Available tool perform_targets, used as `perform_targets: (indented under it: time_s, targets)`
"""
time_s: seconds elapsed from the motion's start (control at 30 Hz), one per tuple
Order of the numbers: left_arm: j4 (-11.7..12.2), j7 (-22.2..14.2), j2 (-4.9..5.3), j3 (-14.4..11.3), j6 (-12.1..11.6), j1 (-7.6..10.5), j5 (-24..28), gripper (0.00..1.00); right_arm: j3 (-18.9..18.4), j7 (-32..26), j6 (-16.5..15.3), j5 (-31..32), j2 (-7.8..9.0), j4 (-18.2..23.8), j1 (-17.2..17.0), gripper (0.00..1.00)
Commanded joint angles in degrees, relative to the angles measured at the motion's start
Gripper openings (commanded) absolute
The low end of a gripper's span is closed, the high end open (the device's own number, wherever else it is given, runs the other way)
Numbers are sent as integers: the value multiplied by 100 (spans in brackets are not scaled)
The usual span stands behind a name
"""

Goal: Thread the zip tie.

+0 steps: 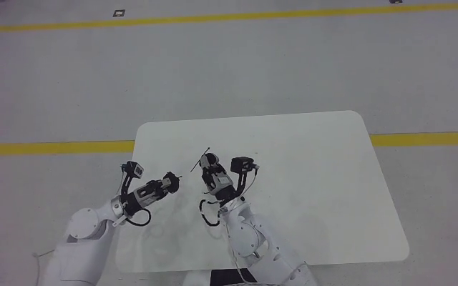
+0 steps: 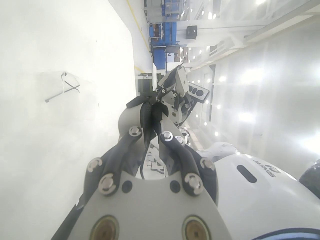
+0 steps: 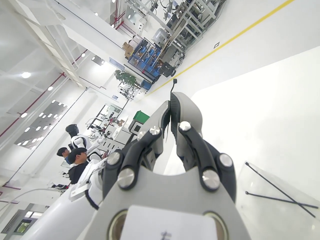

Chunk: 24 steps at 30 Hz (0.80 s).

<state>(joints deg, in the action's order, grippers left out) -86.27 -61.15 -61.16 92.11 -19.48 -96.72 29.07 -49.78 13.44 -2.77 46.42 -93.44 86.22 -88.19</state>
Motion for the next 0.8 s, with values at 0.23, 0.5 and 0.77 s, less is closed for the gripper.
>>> perform_targets:
  time_s: [0.23,0.5,0.77]
  targets:
    - [91,-23,-64,42,0,33,91,0,173,181,127,-152,15,-137,115,0]
    - [91,-23,-64,42,0,33,91,0,173,181,127,-152,15,-137,115,0]
    - [91,-23,-64,42,0,33,91,0,254,307,175,-17,13,-121,183,0]
